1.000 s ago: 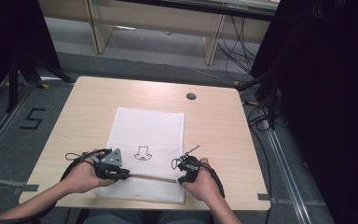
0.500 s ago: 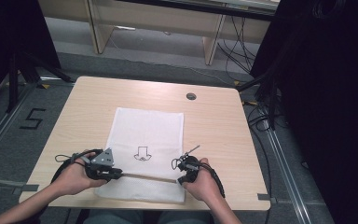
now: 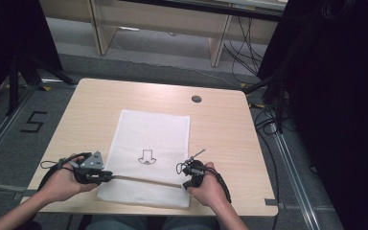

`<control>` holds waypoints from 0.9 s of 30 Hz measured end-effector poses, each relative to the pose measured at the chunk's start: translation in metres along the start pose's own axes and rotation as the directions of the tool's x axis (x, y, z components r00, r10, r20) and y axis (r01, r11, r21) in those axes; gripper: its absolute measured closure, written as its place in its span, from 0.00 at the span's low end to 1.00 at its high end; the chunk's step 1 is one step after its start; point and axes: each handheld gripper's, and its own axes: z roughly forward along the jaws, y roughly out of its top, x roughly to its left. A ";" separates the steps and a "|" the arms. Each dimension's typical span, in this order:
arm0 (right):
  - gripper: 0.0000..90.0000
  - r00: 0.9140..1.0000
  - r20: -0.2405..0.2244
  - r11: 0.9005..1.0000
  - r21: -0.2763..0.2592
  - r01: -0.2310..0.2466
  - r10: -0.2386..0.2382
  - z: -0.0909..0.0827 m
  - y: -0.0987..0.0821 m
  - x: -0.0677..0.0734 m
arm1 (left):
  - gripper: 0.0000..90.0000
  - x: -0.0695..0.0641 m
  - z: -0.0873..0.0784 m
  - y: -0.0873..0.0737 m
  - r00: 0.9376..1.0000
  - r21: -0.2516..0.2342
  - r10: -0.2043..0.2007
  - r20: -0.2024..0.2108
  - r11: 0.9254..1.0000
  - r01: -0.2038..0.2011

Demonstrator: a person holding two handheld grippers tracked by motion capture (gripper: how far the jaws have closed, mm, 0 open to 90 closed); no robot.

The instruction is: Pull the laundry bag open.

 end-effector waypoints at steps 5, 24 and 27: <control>1.00 1.000 -0.001 1.000 0.000 0.009 -0.009 0.000 0.001 0.000 | 0.91 0.002 -0.005 -0.010 0.999 -0.009 -0.034 0.004 0.999 0.034; 1.00 1.000 0.002 1.000 0.011 -0.007 0.007 -0.001 0.001 0.000 | 0.91 0.005 -0.023 -0.038 0.993 0.010 -0.098 -0.067 0.995 0.098; 1.00 1.000 0.005 1.000 -0.004 0.006 -0.006 0.000 0.000 0.000 | 0.91 0.003 -0.023 -0.039 0.993 0.015 -0.103 -0.063 0.994 0.105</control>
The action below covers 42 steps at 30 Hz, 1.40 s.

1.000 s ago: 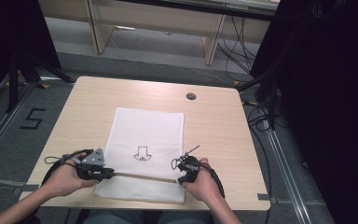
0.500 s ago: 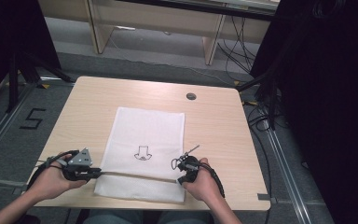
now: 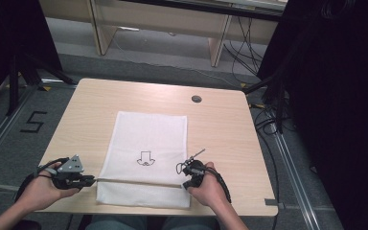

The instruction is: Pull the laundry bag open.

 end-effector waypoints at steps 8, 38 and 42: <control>1.00 1.000 0.015 1.000 0.005 0.008 -0.008 -0.001 0.001 0.002 | 0.91 -0.001 0.000 -0.001 1.000 0.012 0.016 0.007 1.000 -0.016; 0.78 0.995 0.028 0.989 -0.122 -0.089 0.093 -0.011 -0.006 0.006 | 0.46 0.023 -0.001 -0.002 0.985 -0.274 -0.174 -0.018 0.948 0.163; 0.76 0.993 0.032 0.983 -0.150 -0.108 0.114 -0.016 -0.008 0.004 | 0.43 0.028 0.008 0.007 0.977 -0.287 -0.212 -0.028 0.938 0.196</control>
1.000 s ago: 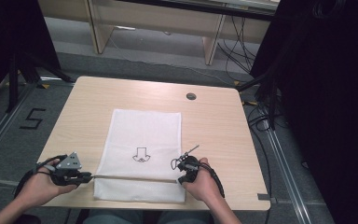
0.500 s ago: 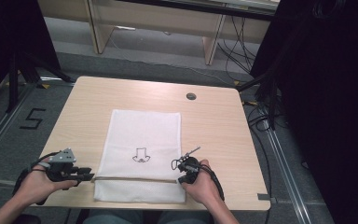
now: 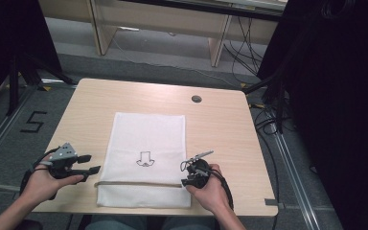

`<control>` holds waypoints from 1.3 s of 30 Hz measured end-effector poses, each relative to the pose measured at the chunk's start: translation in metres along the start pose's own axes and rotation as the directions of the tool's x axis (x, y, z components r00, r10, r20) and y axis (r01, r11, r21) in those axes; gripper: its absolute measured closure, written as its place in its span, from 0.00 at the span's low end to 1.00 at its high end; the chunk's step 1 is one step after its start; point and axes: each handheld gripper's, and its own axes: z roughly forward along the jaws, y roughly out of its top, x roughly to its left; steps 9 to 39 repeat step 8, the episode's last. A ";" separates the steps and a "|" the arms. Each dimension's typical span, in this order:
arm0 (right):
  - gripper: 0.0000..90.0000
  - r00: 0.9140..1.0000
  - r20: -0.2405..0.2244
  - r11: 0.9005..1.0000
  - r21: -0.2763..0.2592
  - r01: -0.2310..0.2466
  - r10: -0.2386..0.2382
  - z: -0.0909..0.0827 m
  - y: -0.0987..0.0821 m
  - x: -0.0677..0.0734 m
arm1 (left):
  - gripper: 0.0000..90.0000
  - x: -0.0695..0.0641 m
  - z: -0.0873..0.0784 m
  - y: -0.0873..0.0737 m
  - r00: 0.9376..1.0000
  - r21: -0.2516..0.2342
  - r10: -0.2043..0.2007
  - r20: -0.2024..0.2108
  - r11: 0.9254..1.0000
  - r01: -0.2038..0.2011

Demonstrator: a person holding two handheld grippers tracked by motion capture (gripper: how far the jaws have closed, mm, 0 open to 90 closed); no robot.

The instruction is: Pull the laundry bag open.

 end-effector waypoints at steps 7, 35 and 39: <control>0.71 1.000 0.023 0.998 -0.070 0.001 0.001 -0.009 -0.003 -0.004 | 0.42 0.001 0.012 0.004 0.999 -0.007 -0.051 -0.016 0.999 0.051; 0.71 1.000 0.012 0.997 -0.080 0.018 -0.017 -0.009 -0.003 -0.006 | 0.43 0.000 0.012 0.004 0.999 -0.008 -0.048 -0.010 0.999 0.048; 0.71 1.000 0.012 0.997 -0.080 0.018 -0.017 -0.009 -0.003 -0.006 | 0.43 0.000 0.012 0.004 0.999 -0.008 -0.048 -0.010 0.999 0.048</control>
